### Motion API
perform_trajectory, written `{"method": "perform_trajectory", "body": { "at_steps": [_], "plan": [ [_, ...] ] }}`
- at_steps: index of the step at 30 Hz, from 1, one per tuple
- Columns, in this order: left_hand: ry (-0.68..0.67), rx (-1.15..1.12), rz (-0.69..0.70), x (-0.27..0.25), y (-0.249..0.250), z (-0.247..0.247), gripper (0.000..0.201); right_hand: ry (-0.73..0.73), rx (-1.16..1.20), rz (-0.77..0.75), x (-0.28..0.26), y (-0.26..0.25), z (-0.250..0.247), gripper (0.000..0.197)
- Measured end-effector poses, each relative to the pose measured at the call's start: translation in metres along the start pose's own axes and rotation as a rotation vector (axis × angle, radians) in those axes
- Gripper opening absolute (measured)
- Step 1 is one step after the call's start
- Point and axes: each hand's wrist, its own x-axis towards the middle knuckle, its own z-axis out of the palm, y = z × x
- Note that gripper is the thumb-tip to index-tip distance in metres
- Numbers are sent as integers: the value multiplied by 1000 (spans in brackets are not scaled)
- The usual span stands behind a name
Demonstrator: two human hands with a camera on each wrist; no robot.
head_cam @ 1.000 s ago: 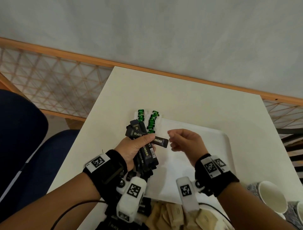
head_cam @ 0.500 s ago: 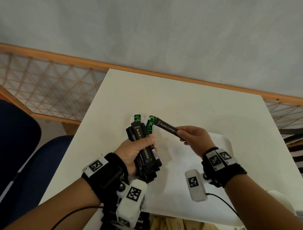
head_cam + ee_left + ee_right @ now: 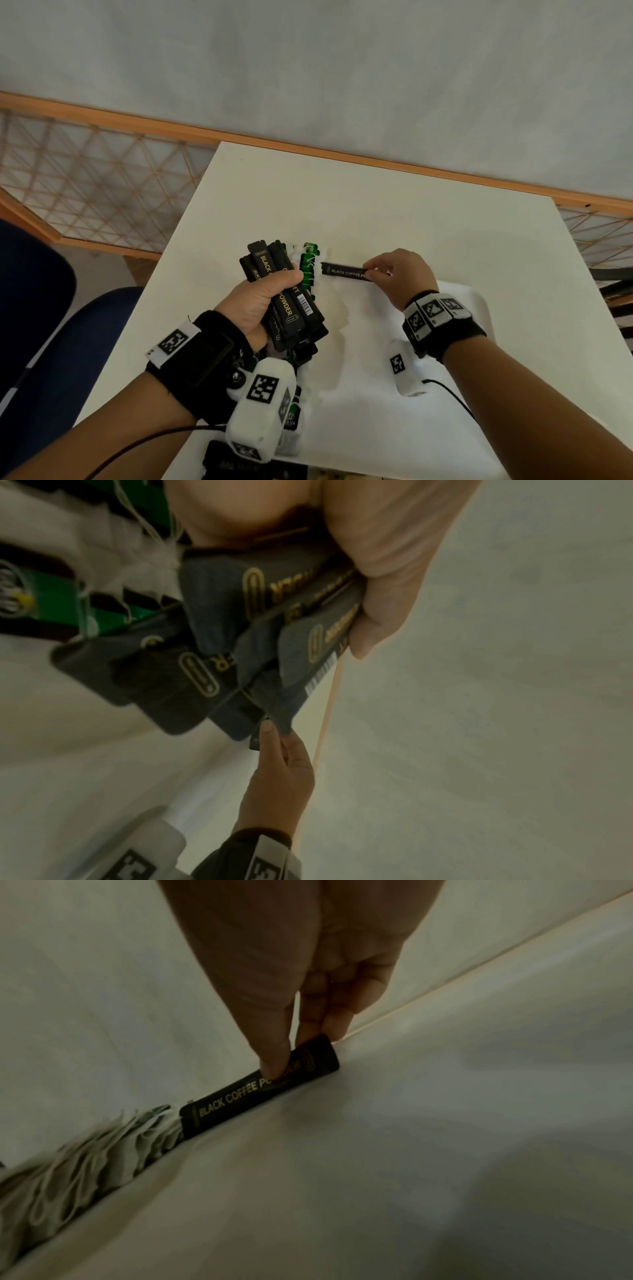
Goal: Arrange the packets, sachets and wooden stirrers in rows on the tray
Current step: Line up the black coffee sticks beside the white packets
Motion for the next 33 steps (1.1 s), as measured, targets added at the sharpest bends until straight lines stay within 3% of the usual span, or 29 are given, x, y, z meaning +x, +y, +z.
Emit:
{"method": "perform_trajectory", "body": {
  "at_steps": [9, 12, 14, 16, 18, 20, 24, 29, 33],
  "plan": [
    [11, -1, 7, 4, -6, 1, 7, 41, -6, 3, -2, 2, -1, 16],
    [22, 28, 28, 5, -7, 3, 9, 91, 128, -28, -9, -9, -7, 13],
    [30, 42, 39, 5, -9, 5, 10, 0, 302, -25, -17, -25, -13, 17],
    [35, 56, 37, 3, -11, 7, 10, -188, 477, -9, -28, -40, -18, 26],
    [37, 76, 31, 2, -13, 9, 7, -317, 569, -14, -39, -50, -21, 18],
    [42, 88, 29, 0, -15, 11, 6, -362, 611, -35, -46, -53, -21, 5],
    [59, 89, 31, -3, -14, 12, 15, -362, 691, -5, -48, -45, -20, 14],
    [97, 19, 26, -2, -10, 8, 5, -107, 288, -15, -39, -18, -21, 18],
    [108, 24, 22, -2, -7, 3, 12, -129, 137, 18, -32, -3, -16, 18]
  ]
}}
